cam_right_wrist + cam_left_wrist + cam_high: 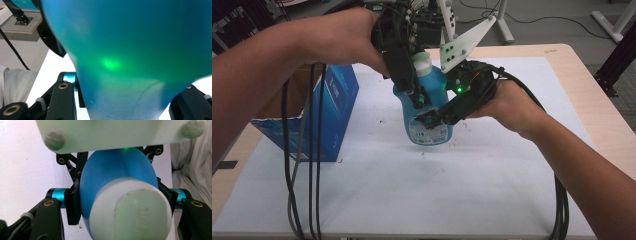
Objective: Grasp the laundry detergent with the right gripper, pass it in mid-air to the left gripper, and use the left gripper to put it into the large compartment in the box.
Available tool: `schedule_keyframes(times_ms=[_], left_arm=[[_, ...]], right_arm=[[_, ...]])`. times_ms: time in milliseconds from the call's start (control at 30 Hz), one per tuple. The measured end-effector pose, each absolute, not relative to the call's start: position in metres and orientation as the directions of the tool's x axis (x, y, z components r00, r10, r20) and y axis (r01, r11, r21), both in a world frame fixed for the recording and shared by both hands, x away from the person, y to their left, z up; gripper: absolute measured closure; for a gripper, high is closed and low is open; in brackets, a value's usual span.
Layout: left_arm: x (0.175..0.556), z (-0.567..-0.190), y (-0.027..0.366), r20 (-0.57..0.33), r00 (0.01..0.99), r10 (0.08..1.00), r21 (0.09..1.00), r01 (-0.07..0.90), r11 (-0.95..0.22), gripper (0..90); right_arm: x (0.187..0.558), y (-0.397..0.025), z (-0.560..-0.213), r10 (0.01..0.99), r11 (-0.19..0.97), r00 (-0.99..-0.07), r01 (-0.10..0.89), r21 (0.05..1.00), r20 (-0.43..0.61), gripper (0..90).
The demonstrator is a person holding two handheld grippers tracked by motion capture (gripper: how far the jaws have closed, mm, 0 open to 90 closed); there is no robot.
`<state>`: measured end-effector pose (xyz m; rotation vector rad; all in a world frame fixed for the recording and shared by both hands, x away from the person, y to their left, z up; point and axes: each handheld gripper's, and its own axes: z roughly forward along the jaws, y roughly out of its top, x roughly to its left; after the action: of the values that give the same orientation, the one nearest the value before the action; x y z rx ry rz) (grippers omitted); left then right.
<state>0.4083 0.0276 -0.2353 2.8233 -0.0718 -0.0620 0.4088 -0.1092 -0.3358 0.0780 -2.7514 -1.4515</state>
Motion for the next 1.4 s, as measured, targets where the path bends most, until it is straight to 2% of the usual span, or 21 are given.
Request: schedule_keyframes(times_ms=[233,333,433,533,567,600,733,967,1100,1133,1233,1300,1400], left_arm=[[0.406,-0.236,0.026,-0.024,0.998,-0.062,0.305,-0.052,-0.951,37.5],[0.403,-0.234,0.026,-0.016,0.997,-0.078,0.313,-0.069,-0.947,37.7],[0.404,-0.229,0.028,-0.009,0.998,-0.065,0.313,-0.059,-0.948,37.8],[0.404,-0.223,0.031,0.001,0.999,-0.050,0.315,-0.048,-0.948,37.8],[0.404,-0.220,0.033,0.005,0.999,-0.047,0.311,-0.046,-0.949,37.8],[0.404,-0.219,0.034,0.008,0.999,-0.043,0.303,-0.043,-0.952,37.7],[0.404,-0.212,0.039,0.014,1.000,-0.024,0.278,-0.027,-0.960,37.7],[0.406,-0.198,0.053,0.017,0.997,0.077,0.262,0.069,-0.963,37.7],[0.408,-0.188,0.062,0.025,0.992,0.126,0.251,0.116,-0.961,37.7],[0.408,-0.184,0.065,0.030,0.990,0.141,0.247,0.130,-0.960,37.7],[0.409,-0.176,0.072,0.041,0.984,0.175,0.234,0.160,-0.959,37.7],[0.410,-0.171,0.078,0.047,0.979,0.200,0.234,0.184,-0.955,37.7],[0.410,-0.163,0.086,0.052,0.971,0.235,0.228,0.217,-0.949,37.7]], right_arm=[[0.408,-0.110,-0.336,-0.065,0.566,-0.998,-0.036,0.824,0.001,45.8],[0.407,-0.110,-0.335,-0.066,0.569,-0.998,-0.037,0.821,0.000,42.9],[0.406,-0.112,-0.334,-0.037,0.582,-0.999,0.001,0.813,0.028,22.8],[0.408,-0.116,-0.335,-0.016,0.596,-0.999,0.029,0.802,0.048,20.3],[0.408,-0.118,-0.335,-0.001,0.600,-0.999,0.035,0.799,0.044,10.5],[0.407,-0.120,-0.334,0.022,0.607,-0.998,0.053,0.793,0.050,9.4],[0.406,-0.129,-0.329,0.084,0.592,-0.996,0.081,0.802,0.038,9.4],[0.406,-0.146,-0.324,0.057,0.631,-0.995,0.102,0.769,0.085,9.4],[0.405,-0.155,-0.317,0.079,0.674,-0.994,0.109,0.730,0.075,9.1],[0.404,-0.157,-0.314,0.083,0.688,-0.994,0.106,0.718,0.067,0.6],[0.401,-0.166,-0.306,0.124,0.723,-0.991,0.117,0.681,0.039,0.9],[0.399,-0.172,-0.301,0.076,0.752,-0.996,0.092,0.653,0.053,0.9],[0.395,-0.183,-0.295,0.083,0.780,-0.996,0.085,0.620,0.033,0.9]])
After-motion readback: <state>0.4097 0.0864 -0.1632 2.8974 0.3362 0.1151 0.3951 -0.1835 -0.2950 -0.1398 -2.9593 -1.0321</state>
